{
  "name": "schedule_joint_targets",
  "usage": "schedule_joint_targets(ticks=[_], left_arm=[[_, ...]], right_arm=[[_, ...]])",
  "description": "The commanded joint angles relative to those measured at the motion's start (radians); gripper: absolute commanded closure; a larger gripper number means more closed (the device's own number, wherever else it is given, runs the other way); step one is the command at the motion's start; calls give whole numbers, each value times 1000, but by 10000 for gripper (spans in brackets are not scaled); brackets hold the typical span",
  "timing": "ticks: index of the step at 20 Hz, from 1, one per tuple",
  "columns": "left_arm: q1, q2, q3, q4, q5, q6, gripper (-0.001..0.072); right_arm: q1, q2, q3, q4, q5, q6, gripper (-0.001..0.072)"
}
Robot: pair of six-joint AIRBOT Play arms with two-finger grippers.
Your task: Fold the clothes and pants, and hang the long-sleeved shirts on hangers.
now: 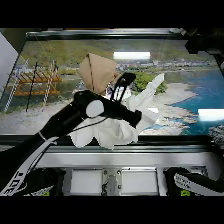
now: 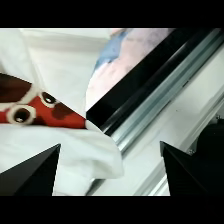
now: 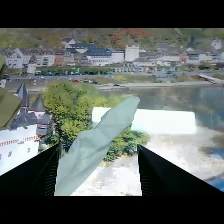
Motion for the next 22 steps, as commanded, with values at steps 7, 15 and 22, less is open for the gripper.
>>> schedule_joint_targets(ticks=[7, 15, 22], left_arm=[[320, 150, -293, 9, -34, -50, 33], [415, -129, -320, -385, 26, 155, 33], [418, -159, -320, -374, 71, 162, 687]], right_arm=[[-30, 177, -388, 47, -24, 0, 194], [-15, 188, -760, 180, -31, -43, 194], [134, 131, -1103, 523, -298, -181, 193]])
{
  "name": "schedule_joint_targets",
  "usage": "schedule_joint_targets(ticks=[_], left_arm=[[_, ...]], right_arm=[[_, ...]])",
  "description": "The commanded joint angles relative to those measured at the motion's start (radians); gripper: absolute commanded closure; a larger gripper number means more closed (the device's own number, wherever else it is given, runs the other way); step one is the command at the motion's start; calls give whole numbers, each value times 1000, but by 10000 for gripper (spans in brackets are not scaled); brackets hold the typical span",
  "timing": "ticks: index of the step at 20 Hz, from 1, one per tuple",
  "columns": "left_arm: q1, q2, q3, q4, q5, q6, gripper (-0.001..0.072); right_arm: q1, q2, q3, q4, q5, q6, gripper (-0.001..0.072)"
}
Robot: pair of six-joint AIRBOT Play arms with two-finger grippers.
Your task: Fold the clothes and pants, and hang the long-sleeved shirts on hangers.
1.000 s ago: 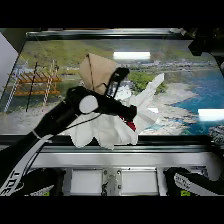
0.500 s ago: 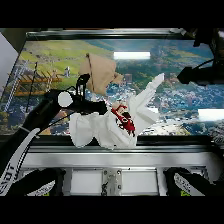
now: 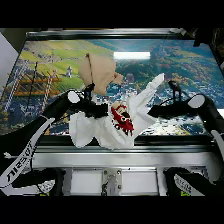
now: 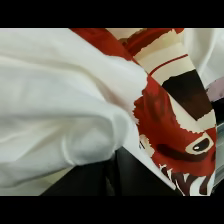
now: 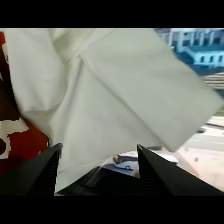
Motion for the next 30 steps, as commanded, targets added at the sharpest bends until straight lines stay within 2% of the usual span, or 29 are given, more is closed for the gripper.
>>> schedule_joint_targets(ticks=[1, 3, 5, 9, 10, 12, 14, 18, 20, 22, 24, 27, 29, 30], left_arm=[[13, -8, 0, -16, 7, 18, 687], [42, 15, 0, -10, -24, 21, 687], [74, 61, 0, 46, -37, 16, 687], [124, 132, -1, 123, -97, 2, 687], [132, 143, 0, 135, -106, 2, 686], [138, 158, -1, 150, -108, 1, 686], [152, 181, 0, 154, -111, 1, 687], [265, 349, 73, 159, -166, -3, 687], [306, 461, 181, 157, -202, -4, 686], [301, 563, 291, 158, -199, -21, 687], [268, 647, 378, 161, -187, -29, 686], [239, 755, 425, 168, -176, -72, 687], [241, 809, 402, 175, -180, -98, 687], [241, 834, 374, 202, -185, -138, 687]], right_arm=[[93, -70, -117, 158, -199, -42, 193], [134, -138, -116, 223, -292, -47, 193], [163, -212, -106, 333, -353, -125, 194], [197, -326, -70, 482, -357, -222, 196], [204, -333, -61, 490, -356, -229, 258], [207, -333, -39, 488, -341, -229, 581], [202, -326, -8, 444, -299, -229, 682], [91, -196, 206, 164, -63, -151, 691], [11, -89, 381, 133, 98, -122, 690], [-40, 19, 539, 133, 198, -74, 690], [-63, 128, 639, 132, 219, -61, 690], [-80, 270, 669, 90, 219, -14, 690], [-80, 331, 668, -77, 270, 88, 690], [-80, 346, 668, -179, 305, 136, 690]])
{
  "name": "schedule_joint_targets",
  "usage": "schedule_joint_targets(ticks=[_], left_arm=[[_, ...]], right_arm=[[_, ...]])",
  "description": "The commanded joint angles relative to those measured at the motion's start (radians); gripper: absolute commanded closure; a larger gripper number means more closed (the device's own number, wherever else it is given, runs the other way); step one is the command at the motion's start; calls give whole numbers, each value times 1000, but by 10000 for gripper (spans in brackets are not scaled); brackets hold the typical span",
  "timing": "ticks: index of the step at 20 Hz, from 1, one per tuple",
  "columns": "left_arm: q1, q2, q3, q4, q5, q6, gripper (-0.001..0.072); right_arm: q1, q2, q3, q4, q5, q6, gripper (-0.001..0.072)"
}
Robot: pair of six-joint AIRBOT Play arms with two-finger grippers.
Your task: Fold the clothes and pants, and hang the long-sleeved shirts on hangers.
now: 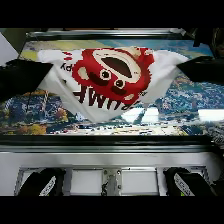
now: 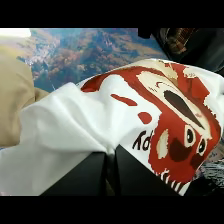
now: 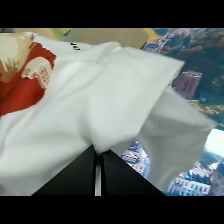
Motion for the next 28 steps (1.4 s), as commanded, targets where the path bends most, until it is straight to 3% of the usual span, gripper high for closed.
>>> schedule_joint_targets(ticks=[1, 3, 7, 10, 11, 13, 16, 20, 24, 28], left_arm=[[-5, 106, -51, 57, -6, -103, 687], [-5, 127, -179, 74, -20, -159, 687], [-93, 4, -426, 23, -2, -173, 686], [-180, -188, -523, 78, 181, -155, 687], [-182, -261, -535, 75, 257, -155, 686], [-162, -401, -511, 77, 333, -153, 686], [-106, -570, -438, 76, 288, -114, 686], [-59, -678, -378, 75, 215, -76, 687], [-57, -686, -378, 76, 220, -72, 686], [-57, -686, -378, 76, 213, -65, 686]], right_arm=[[-11, 92, 27, -310, 115, 167, 690], [-11, 69, 24, -429, 169, 212, 690], [-7, -103, 22, -393, 171, 213, 690], [3, -301, 22, -393, 22, 208, 674], [3, -365, 22, -391, -59, 200, 617], [-6, -447, 22, -378, -123, 179, 146], [5, -452, -37, -325, -85, 133, 143], [45, -409, -334, -119, -102, 72, 143], [152, -438, -624, 126, -303, -32, 154], [278, -515, -664, 175, -442, -32, 167]])
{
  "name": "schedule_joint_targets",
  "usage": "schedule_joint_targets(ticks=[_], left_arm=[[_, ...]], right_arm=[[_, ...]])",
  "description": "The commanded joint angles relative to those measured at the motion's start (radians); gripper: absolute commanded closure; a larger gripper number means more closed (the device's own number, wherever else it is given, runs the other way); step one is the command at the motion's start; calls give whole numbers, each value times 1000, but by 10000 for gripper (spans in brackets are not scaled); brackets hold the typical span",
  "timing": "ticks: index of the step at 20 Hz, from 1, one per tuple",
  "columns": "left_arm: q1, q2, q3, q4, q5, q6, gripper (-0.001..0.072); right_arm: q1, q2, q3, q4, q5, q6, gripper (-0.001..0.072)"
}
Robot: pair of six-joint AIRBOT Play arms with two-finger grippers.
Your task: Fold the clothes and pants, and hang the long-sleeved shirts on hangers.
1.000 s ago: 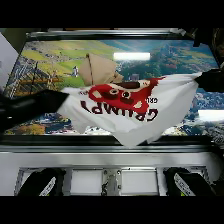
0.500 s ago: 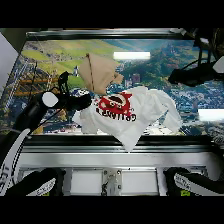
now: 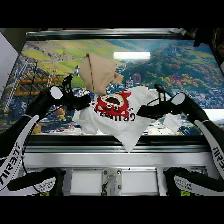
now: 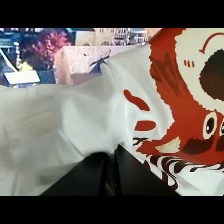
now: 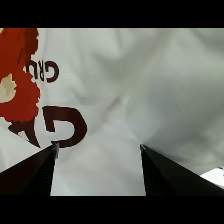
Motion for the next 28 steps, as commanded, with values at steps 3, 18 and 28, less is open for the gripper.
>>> schedule_joint_targets(ticks=[3, 18, 28], left_arm=[[2, 1, 3, -1, -14, 6, 687], [-281, 692, -7, 42, -105, -91, 687], [-27, 388, -17, 129, -69, -82, 686]], right_arm=[[109, -43, -51, 116, -195, -23, 583], [-58, 545, 459, -349, 459, 144, 688], [-26, 283, -64, -95, 87, 73, 175]])
